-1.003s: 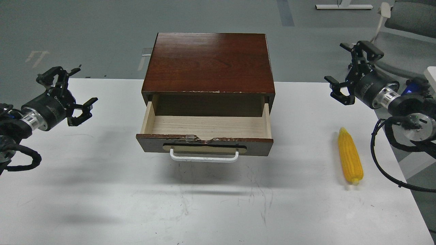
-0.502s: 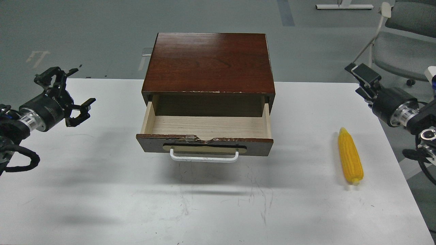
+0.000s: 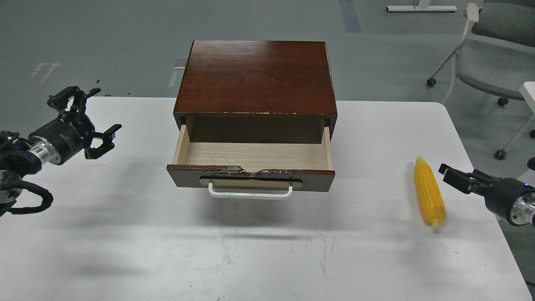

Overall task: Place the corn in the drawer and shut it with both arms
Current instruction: 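Lower the right gripper to the yellow corn and grasp it, then lift the corn with the right gripper and carry it over the drawer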

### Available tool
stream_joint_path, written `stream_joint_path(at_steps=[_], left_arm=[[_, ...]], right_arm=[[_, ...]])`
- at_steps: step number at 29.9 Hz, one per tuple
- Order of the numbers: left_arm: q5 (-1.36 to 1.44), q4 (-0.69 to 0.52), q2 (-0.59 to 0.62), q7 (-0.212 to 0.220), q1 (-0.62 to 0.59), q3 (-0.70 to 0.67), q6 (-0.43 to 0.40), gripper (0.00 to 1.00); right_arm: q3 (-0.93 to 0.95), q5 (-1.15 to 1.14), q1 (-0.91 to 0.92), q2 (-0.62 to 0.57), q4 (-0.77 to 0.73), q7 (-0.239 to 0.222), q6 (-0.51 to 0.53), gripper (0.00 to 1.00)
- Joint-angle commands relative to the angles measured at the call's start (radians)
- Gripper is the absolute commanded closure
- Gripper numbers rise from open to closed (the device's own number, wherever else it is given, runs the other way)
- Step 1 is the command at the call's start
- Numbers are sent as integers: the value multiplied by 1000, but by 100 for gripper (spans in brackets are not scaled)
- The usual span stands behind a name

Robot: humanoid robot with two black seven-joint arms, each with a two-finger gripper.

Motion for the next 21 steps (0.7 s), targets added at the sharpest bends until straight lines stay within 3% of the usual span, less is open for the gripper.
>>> stream_joint_path(at_steps=[1, 6, 7, 8, 9, 10, 13, 17, 21], left_arm=[[0, 0, 3, 0, 10, 0, -2, 2], [0, 0, 9, 0, 14, 0, -2, 2], [0, 0, 11, 0, 14, 0, -2, 2], [0, 0, 12, 0, 14, 0, -2, 2], [0, 0, 12, 0, 14, 0, -2, 2], [0, 0, 14, 0, 17, 0, -2, 2], [0, 0, 14, 0, 20, 0, -1, 2], [0, 0, 12, -1, 26, 0, 2, 2], [0, 0, 12, -1, 34, 0, 2, 2]], right_arm=[[-1, 0, -15, 100, -94, -7, -15, 10], [-15, 0, -25, 211, -171, -42, -15, 15], [-41, 0, -24, 226, -188, -50, -15, 19], [-67, 0, -21, 237, -203, -60, -16, 30], [-67, 0, -21, 237, -203, -60, -16, 30], [-84, 0, -19, 242, -211, -76, -19, 50], [-92, 0, -19, 242, -211, -100, -44, 84], [-89, 6, -10, 242, -200, -96, -82, 99], [-89, 6, 43, 228, -174, -59, -116, 100]])
